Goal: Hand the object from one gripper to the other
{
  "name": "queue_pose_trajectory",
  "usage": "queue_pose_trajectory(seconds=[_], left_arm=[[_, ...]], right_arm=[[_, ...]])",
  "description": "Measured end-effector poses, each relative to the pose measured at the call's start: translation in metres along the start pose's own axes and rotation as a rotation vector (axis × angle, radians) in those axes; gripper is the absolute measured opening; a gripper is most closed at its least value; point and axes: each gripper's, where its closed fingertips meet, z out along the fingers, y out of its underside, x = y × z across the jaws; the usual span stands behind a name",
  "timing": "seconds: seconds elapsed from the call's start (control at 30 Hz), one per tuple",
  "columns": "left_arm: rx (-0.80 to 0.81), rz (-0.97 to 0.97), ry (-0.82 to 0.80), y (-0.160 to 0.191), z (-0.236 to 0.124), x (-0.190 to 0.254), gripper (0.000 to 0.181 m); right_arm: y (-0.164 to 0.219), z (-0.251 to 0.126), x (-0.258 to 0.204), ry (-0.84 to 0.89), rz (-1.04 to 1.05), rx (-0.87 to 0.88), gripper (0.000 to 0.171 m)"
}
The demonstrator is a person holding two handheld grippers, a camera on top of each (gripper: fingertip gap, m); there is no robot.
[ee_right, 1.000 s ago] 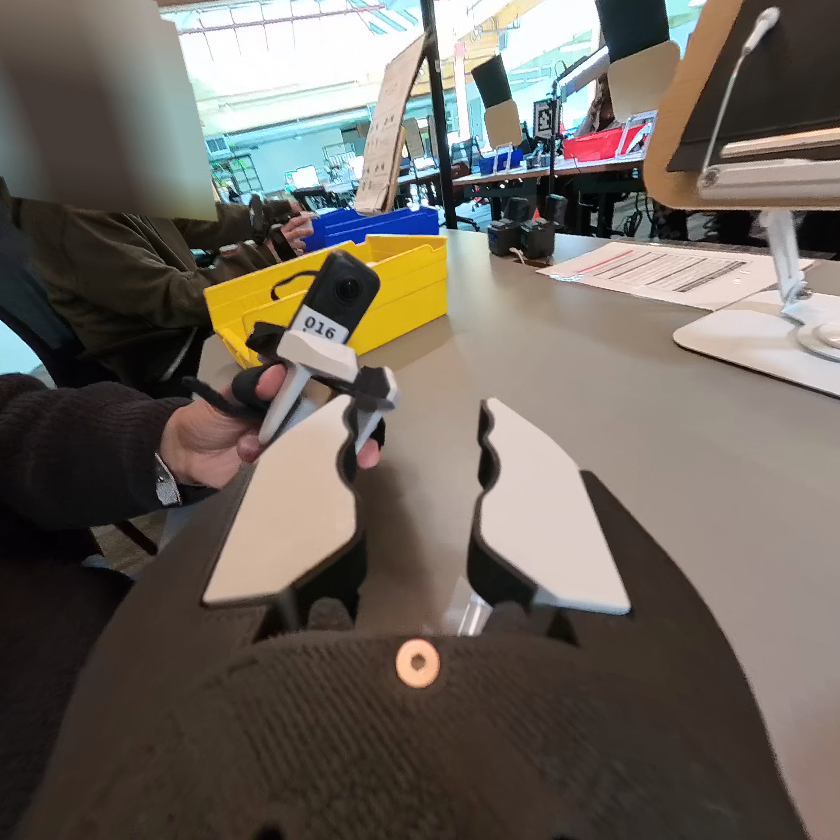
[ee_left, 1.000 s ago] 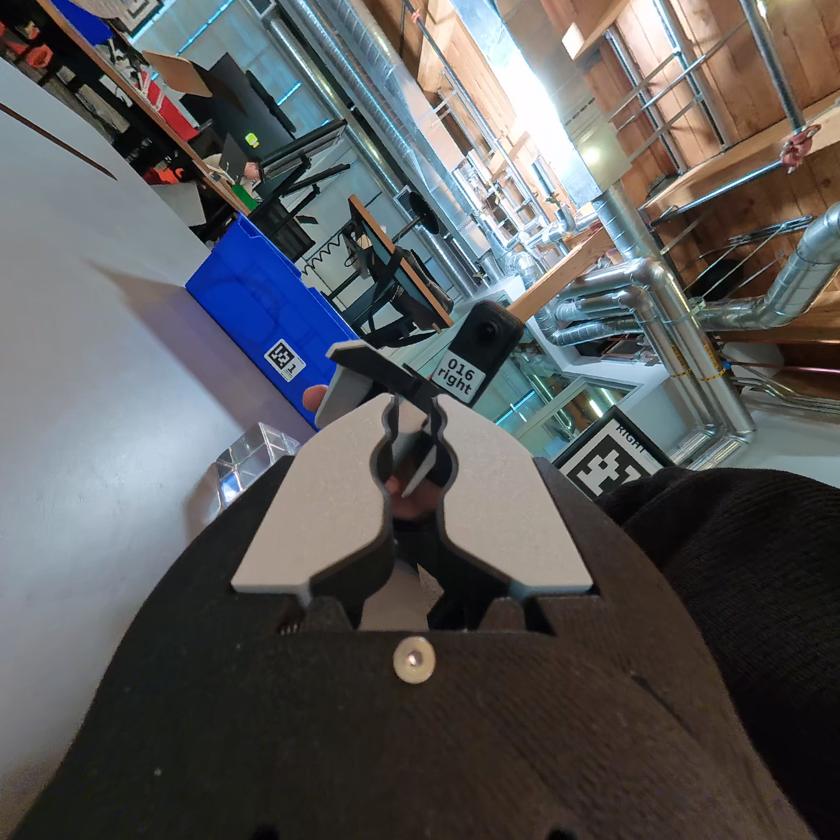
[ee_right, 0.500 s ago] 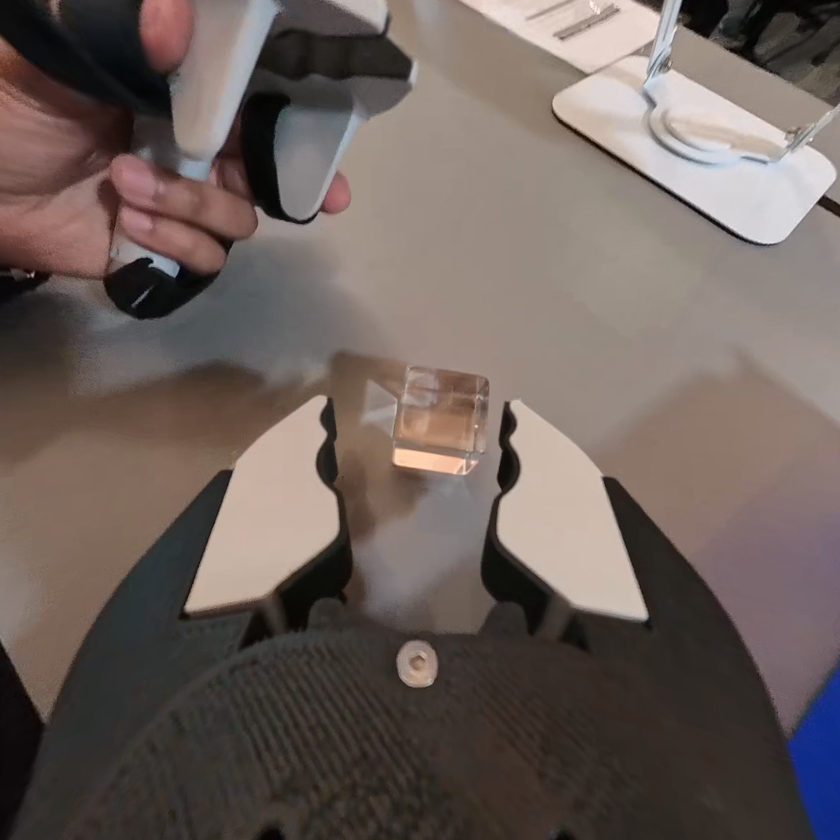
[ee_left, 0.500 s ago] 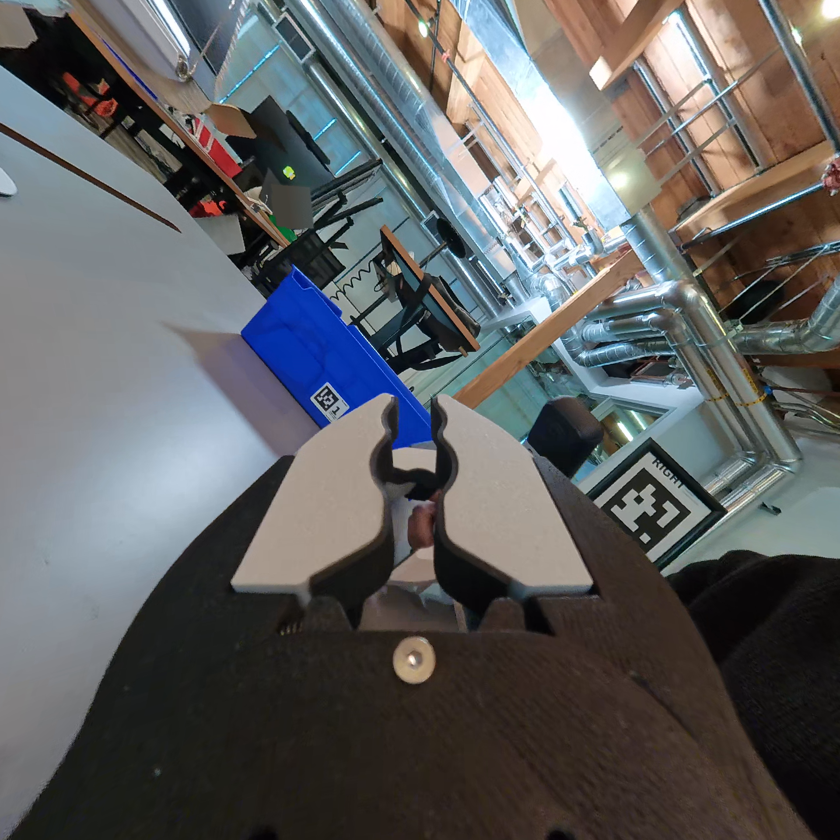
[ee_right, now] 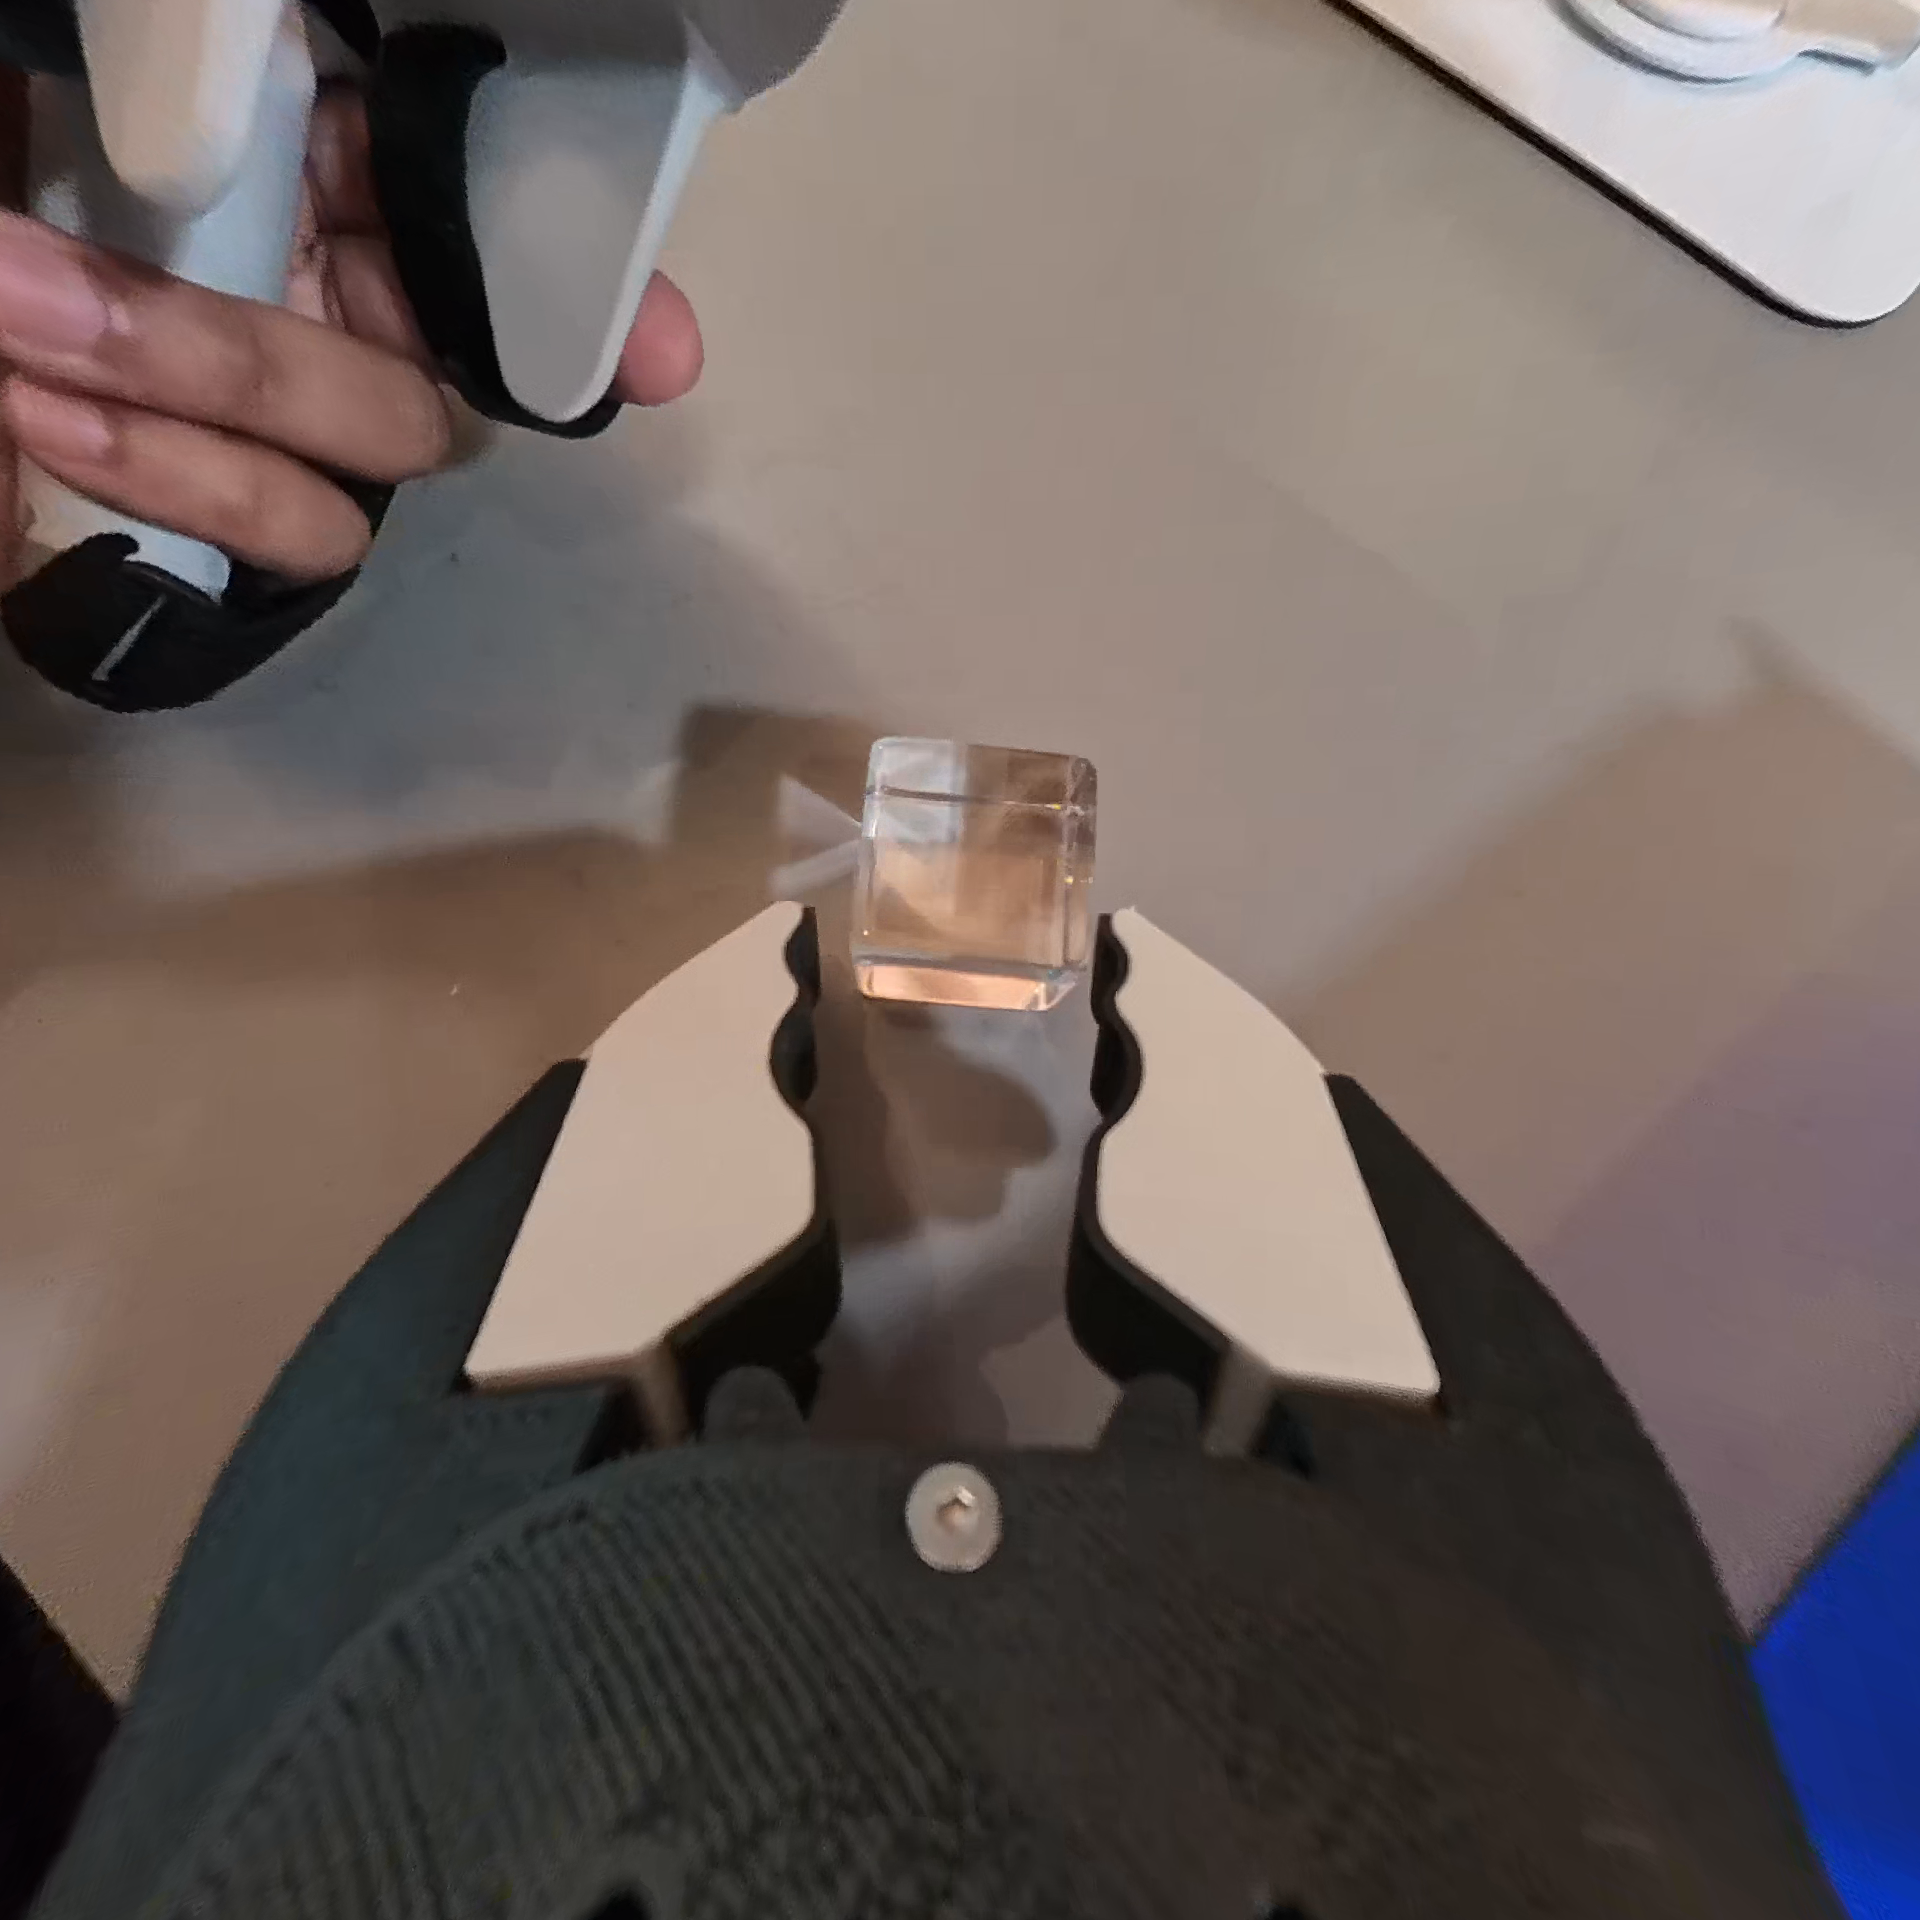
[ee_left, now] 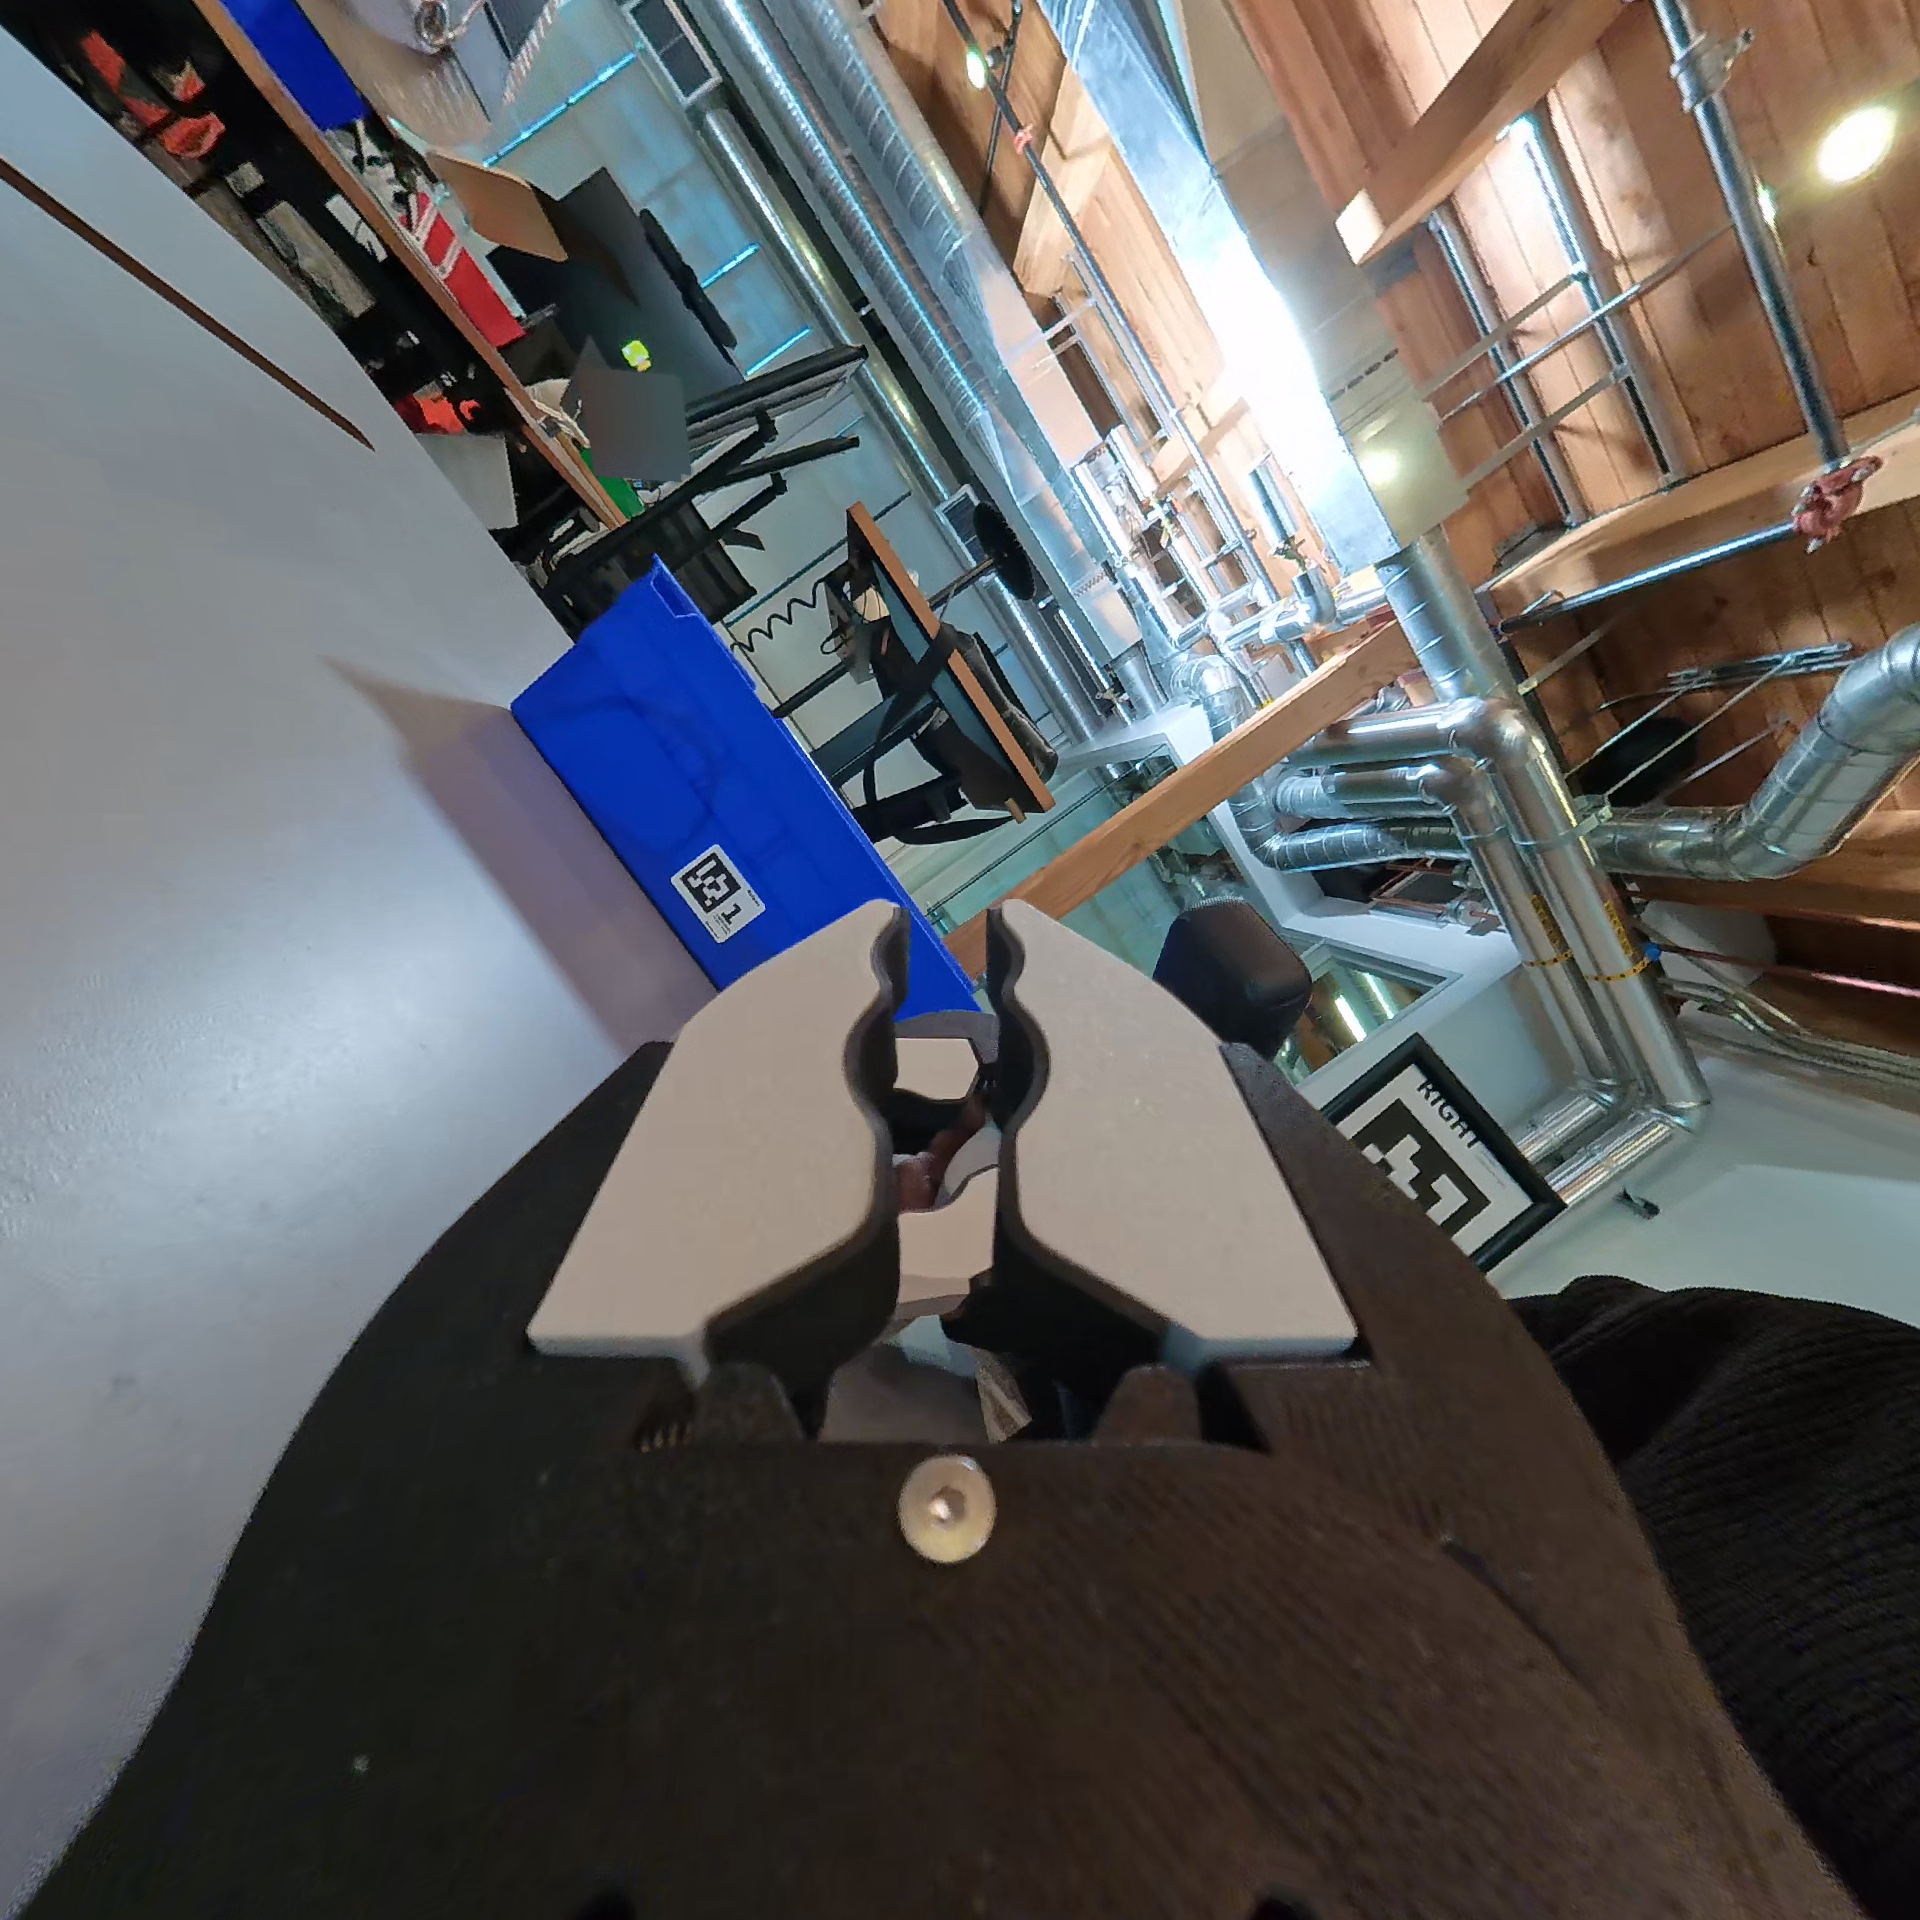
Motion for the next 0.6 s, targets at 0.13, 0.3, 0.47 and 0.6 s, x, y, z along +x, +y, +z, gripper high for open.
queue_pose_trajectory(seconds=[0.13,0.3,0.47,0.6], left_arm=[[0.002,-0.010,0.001,0.002,0.000,0.000,0.014],[-0.012,0.007,-0.005,0.004,0.000,0.001,0.014],[-0.010,0.029,-0.014,0.001,-0.002,0.001,0.018],[-0.022,0.061,0.003,-0.001,-0.002,0.005,0.028]], right_arm=[[0.000,0.002,0.003,0.028,-0.031,-0.008,0.045],[-0.007,-0.001,0.005,0.030,-0.047,0.029,0.045],[-0.020,-0.009,0.003,-0.062,0.051,0.119,0.044],[-0.038,-0.021,-0.007,-0.277,0.234,0.258,0.044]])
